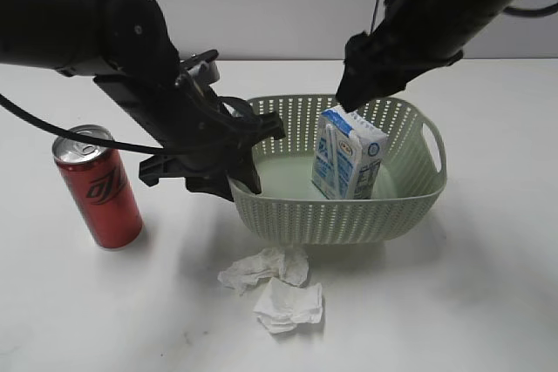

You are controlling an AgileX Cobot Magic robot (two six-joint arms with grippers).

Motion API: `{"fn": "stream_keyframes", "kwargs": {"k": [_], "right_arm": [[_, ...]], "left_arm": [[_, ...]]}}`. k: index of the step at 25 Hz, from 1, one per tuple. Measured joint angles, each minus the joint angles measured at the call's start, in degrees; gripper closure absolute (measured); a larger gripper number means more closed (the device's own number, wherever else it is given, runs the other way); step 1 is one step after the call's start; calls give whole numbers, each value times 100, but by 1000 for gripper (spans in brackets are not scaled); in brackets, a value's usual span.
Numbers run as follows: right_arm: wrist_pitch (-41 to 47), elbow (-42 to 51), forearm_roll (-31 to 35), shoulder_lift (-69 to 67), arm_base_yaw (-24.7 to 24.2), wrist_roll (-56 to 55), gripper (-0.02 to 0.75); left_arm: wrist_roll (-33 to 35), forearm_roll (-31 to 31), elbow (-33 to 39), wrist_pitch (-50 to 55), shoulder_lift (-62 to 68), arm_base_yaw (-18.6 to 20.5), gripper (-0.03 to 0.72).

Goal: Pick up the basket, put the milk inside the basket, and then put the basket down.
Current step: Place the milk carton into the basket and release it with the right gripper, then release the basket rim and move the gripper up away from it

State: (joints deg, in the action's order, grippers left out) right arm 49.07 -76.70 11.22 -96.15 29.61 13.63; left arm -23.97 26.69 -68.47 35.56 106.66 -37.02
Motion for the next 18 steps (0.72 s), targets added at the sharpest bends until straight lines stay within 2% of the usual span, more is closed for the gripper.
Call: {"fn": "stream_keyframes", "kwargs": {"k": [4, 6, 12, 15, 18], "right_arm": [[257, -40, -543, 682, -154, -413, 195], [385, -54, -552, 832, -508, -464, 194], [754, -54, -725, 822, -2159, -458, 194], [1057, -49, -737, 835, -2575, -440, 194], [1495, 129, -719, 1014, -2662, -435, 194]], "left_arm": [[0, 4, 0, 0, 0, 0, 473], [0, 4, 0, 0, 0, 0, 473], [0, 4, 0, 6, 0, 0, 473], [0, 4, 0, 6, 0, 0, 473], [0, 4, 0, 11, 0, 0, 473]]}}
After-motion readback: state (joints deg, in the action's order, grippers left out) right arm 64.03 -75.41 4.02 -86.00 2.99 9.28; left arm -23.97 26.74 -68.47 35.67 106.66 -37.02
